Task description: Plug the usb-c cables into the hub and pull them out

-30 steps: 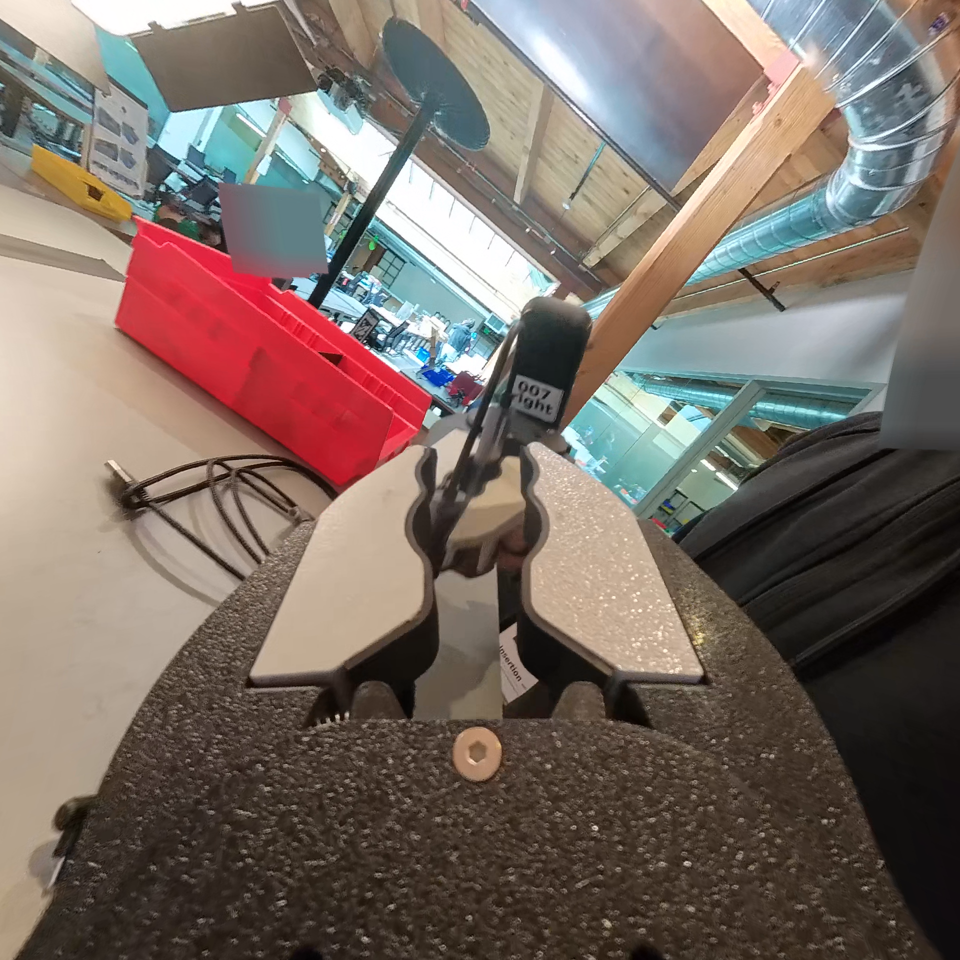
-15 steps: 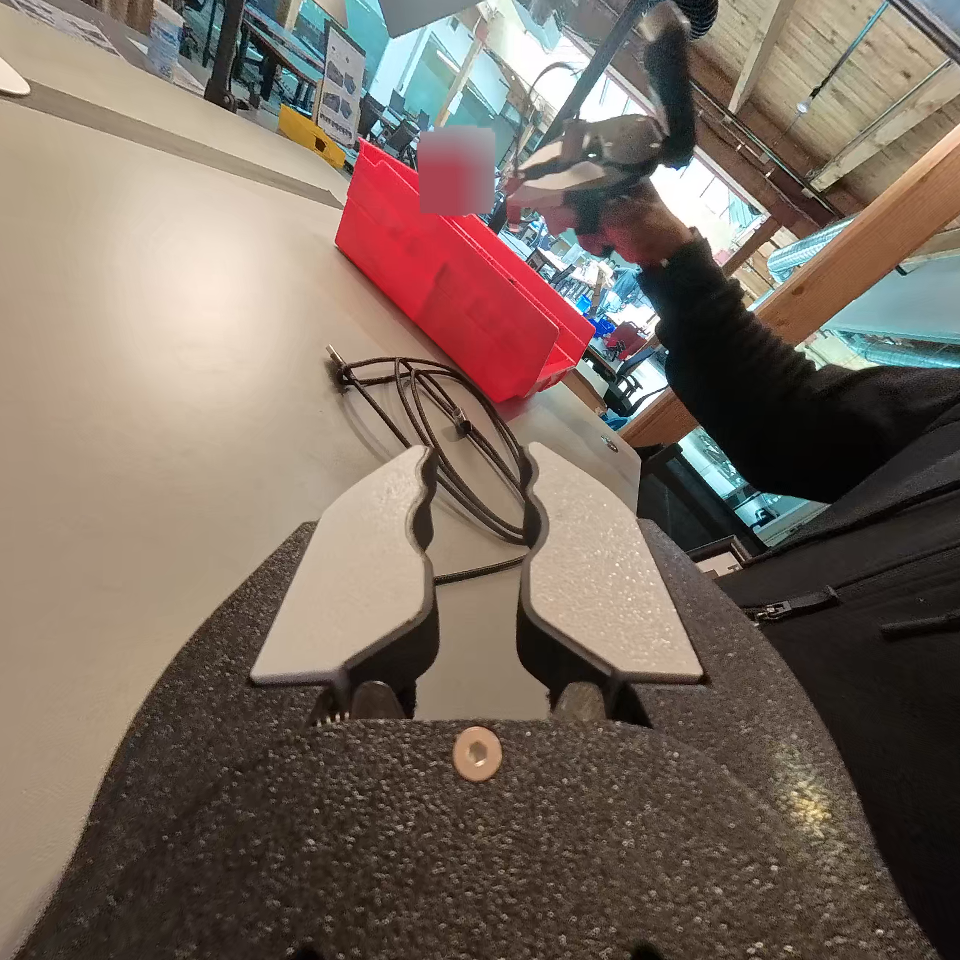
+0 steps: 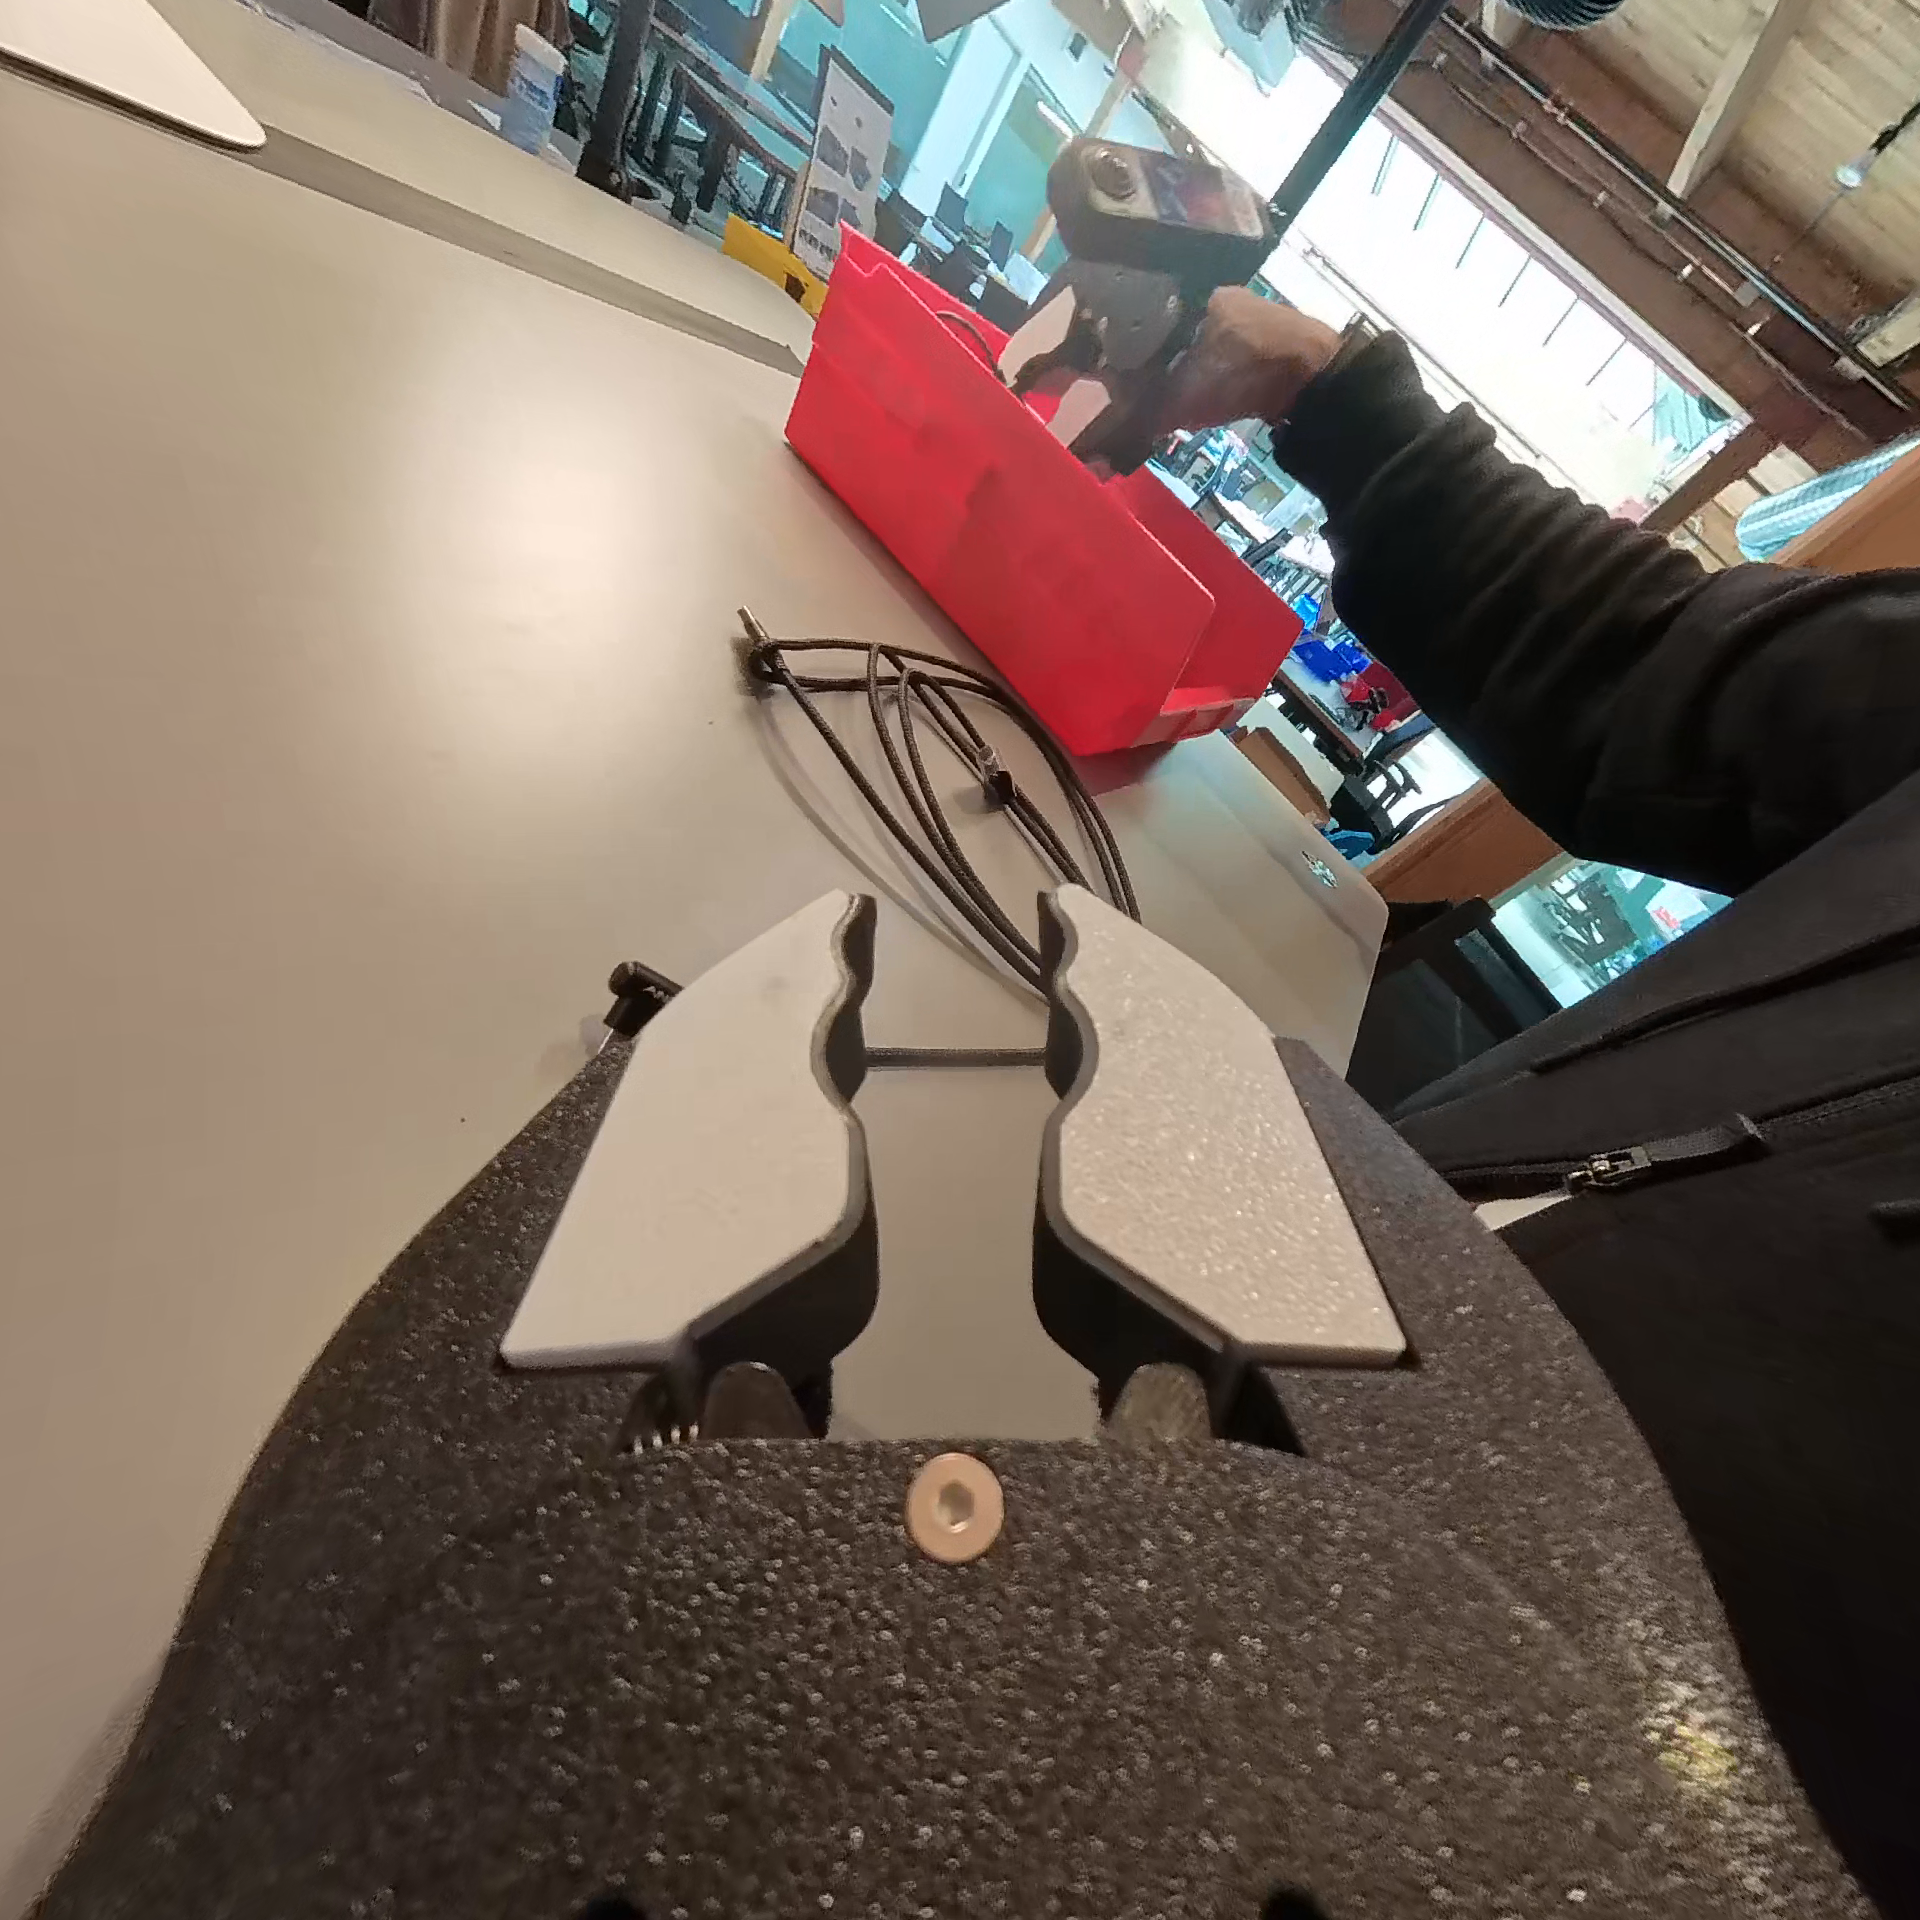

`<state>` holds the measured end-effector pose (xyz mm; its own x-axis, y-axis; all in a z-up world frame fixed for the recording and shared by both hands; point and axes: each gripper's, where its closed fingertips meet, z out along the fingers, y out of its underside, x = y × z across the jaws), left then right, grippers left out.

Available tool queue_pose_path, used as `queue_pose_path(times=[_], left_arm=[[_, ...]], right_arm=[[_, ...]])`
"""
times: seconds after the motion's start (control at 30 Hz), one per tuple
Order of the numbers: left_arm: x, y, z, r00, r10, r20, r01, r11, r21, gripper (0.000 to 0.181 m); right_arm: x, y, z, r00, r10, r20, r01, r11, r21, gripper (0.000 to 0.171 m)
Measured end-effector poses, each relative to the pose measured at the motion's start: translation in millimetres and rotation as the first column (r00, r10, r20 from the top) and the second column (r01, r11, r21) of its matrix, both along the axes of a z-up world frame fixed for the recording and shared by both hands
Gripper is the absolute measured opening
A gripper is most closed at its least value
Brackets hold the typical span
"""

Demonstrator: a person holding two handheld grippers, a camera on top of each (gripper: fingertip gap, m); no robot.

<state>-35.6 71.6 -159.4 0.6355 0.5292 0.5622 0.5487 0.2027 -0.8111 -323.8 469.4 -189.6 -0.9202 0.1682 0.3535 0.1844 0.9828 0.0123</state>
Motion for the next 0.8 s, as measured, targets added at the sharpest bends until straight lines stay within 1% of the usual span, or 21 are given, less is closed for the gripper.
queue_pose_path(times=[0.1,0.2,0.27,0.4,0.5,0.6,0.7,0.8], left_arm=[[-3,1,0,1.000,-0.002,0.005,0.002,1.000,0.007,0.031],[-7,8,2,1.000,-0.023,-0.007,0.023,1.000,-0.002,0.031],[-10,14,2,0.999,-0.041,-0.009,0.040,0.999,-0.007,0.031],[-12,21,2,0.998,-0.063,-0.014,0.063,0.998,-0.028,0.031],[-15,20,-1,0.998,-0.060,-0.013,0.059,0.997,-0.052,0.031],[-17,18,-6,0.999,-0.053,-0.004,0.052,0.997,-0.061,0.031],[-18,18,-6,0.998,-0.057,0.009,0.058,0.997,-0.047,0.031],[-18,17,-7,0.998,-0.056,0.019,0.057,0.998,-0.035,0.031]], right_arm=[[4,-5,18,1.000,-0.012,0.027,0.014,0.995,-0.095,0.051],[7,-10,33,0.999,-0.024,0.022,0.028,0.982,-0.185,0.050],[14,-11,38,0.999,-0.031,0.025,0.036,0.975,-0.220,0.049],[44,-31,50,1.000,0.003,0.011,0.000,0.953,-0.304,0.046],[86,-69,66,0.996,0.076,-0.038,-0.085,0.918,-0.387,0.043],[144,-115,73,0.985,0.163,-0.048,-0.167,0.866,-0.472,0.043],[201,-155,66,0.967,0.252,-0.047,-0.238,0.813,-0.531,0.044],[243,-181,48,0.946,0.321,-0.033,-0.286,0.787,-0.546,0.044]])
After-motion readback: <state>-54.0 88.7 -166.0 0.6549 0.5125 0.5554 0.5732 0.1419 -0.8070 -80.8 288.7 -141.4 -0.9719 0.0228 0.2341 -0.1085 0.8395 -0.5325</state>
